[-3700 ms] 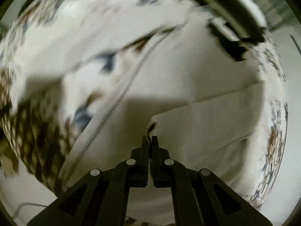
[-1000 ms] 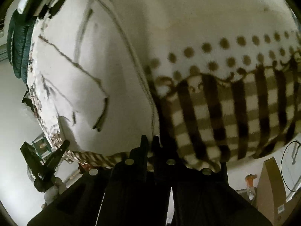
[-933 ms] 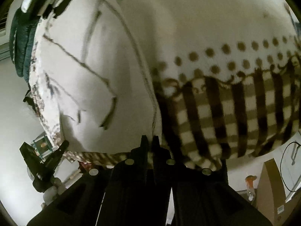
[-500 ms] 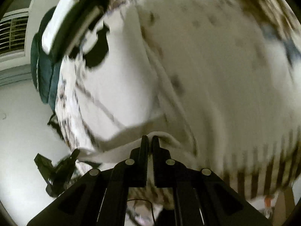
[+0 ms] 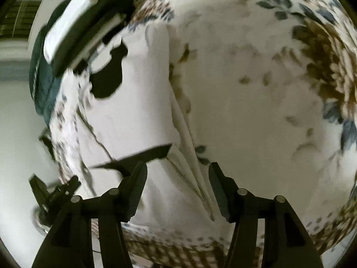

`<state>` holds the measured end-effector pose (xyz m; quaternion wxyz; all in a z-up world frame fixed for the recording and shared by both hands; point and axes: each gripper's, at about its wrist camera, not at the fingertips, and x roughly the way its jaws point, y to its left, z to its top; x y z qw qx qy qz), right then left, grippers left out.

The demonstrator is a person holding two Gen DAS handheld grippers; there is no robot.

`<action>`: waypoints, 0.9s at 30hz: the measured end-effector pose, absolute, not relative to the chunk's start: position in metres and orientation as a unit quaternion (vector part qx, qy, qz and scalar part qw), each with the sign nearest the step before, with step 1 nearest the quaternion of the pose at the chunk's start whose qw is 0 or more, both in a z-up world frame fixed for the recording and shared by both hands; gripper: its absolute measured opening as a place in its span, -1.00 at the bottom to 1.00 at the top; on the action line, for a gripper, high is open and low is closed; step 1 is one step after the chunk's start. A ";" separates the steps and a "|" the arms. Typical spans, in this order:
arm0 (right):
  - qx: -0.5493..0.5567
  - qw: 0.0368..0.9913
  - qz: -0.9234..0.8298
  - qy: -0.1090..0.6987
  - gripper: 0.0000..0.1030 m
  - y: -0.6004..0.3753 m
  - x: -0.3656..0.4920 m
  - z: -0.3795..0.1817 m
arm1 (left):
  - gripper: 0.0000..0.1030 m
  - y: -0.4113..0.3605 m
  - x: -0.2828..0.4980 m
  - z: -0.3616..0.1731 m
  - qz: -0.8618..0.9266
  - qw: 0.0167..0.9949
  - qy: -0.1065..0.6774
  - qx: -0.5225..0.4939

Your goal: Fold small clothes

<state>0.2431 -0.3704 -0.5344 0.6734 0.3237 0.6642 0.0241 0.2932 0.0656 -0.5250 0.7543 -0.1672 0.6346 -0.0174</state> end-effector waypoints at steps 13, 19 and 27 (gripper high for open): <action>0.229 0.733 -0.026 0.640 -0.95 -0.341 0.259 -0.526 | -0.92 0.041 0.295 -0.510 -0.060 0.794 0.594 -0.116; 0.242 0.743 -0.053 0.622 -0.95 -0.363 0.268 -0.510 | -0.91 0.058 0.325 -0.506 -0.066 0.793 0.590 -0.137; 0.240 0.704 -0.056 0.666 -0.85 -0.357 0.301 -0.556 | -0.78 0.049 0.358 -0.549 -0.071 0.756 0.634 -0.147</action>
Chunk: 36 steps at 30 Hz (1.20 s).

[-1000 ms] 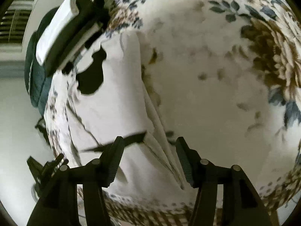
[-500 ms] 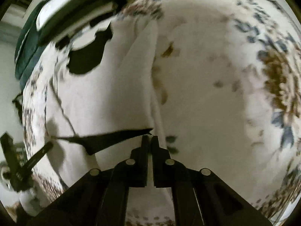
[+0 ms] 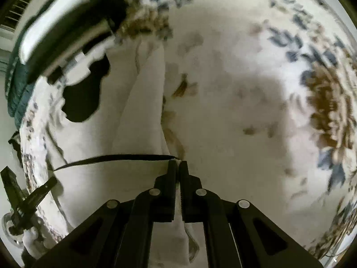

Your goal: Fold small clothes

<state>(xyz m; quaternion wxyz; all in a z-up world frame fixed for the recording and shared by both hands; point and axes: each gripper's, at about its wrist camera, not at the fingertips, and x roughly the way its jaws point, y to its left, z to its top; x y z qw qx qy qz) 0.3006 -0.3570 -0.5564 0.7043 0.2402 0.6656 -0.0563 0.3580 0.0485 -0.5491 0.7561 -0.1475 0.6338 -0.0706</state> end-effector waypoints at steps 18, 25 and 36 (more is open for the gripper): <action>0.164 0.719 -0.052 0.673 0.39 -0.330 0.495 -0.590 | 0.20 -0.010 0.520 -0.554 -0.123 0.789 0.602 -0.004; 0.119 0.731 -0.057 0.670 -0.85 -0.309 0.516 -0.596 | -0.98 -0.034 0.524 -0.549 -0.171 0.800 0.575 0.029; 0.183 0.791 -0.028 0.584 -0.87 -0.320 0.407 -0.490 | -0.98 0.016 0.410 -0.434 -0.163 0.844 0.506 -0.072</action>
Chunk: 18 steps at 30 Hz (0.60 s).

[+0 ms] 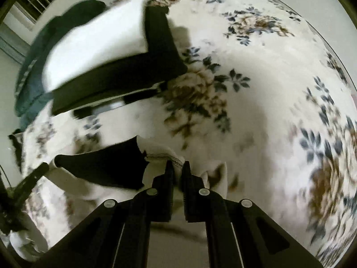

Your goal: Fold small clothes

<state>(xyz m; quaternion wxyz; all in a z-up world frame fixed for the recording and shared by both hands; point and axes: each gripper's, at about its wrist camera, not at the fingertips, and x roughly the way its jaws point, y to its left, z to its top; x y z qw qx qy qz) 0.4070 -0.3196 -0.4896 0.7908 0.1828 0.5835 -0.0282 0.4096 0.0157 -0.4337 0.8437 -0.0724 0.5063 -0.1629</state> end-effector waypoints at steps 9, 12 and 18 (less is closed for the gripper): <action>0.204 0.765 -0.016 0.611 -0.87 -0.324 0.233 -0.494 | -0.98 0.043 0.283 -0.462 -0.114 0.797 0.575 -0.146; 0.203 0.743 -0.014 0.638 -0.87 -0.325 0.195 -0.522 | -0.97 0.057 0.254 -0.489 -0.091 0.774 0.603 -0.170; 0.207 0.686 -0.007 0.697 -0.08 -0.339 0.168 -0.556 | -0.88 0.088 0.247 -0.513 -0.064 0.721 0.644 -0.249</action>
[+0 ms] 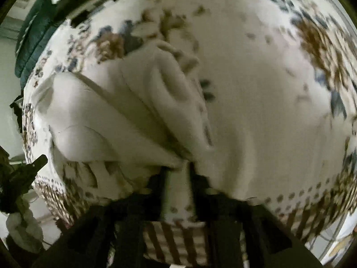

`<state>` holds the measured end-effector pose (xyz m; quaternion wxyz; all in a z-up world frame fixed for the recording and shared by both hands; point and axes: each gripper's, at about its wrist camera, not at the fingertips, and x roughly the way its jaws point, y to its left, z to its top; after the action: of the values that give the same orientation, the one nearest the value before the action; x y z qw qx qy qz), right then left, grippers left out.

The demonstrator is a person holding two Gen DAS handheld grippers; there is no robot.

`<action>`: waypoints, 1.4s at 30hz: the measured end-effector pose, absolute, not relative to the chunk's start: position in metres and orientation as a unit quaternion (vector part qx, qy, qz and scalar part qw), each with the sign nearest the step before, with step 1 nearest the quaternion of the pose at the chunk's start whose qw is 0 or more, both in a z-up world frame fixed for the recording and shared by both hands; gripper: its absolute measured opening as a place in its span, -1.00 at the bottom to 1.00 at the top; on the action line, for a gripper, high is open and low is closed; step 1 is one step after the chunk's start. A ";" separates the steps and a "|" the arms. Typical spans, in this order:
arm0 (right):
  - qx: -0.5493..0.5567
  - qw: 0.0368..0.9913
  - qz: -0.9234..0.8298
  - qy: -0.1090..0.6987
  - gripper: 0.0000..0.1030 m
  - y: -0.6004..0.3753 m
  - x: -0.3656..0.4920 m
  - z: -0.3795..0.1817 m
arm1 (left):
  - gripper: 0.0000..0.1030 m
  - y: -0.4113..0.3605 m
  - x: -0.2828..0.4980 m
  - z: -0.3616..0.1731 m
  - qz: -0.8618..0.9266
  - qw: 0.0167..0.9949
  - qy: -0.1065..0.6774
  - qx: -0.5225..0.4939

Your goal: Fold small clothes

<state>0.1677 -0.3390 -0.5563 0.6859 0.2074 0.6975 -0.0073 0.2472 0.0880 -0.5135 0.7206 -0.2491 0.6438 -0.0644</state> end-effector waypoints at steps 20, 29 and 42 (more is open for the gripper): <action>0.506 0.606 -0.053 0.611 -0.82 -0.402 0.171 -0.577 | -0.96 0.057 0.331 -0.493 -0.086 0.733 0.603 -0.302; 0.474 0.624 -0.066 0.618 -0.87 -0.432 0.189 -0.544 | -0.88 0.095 0.280 -0.514 -0.048 0.688 0.639 -0.342; 0.418 0.658 -0.059 0.624 0.18 -0.441 0.208 -0.536 | -0.16 0.112 0.300 -0.507 -0.050 0.712 0.623 -0.320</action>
<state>0.2076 -0.4407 -0.5364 0.6582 0.4177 0.6235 -0.0590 0.2999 0.1124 -0.5065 0.7120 -0.3203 0.6229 -0.0495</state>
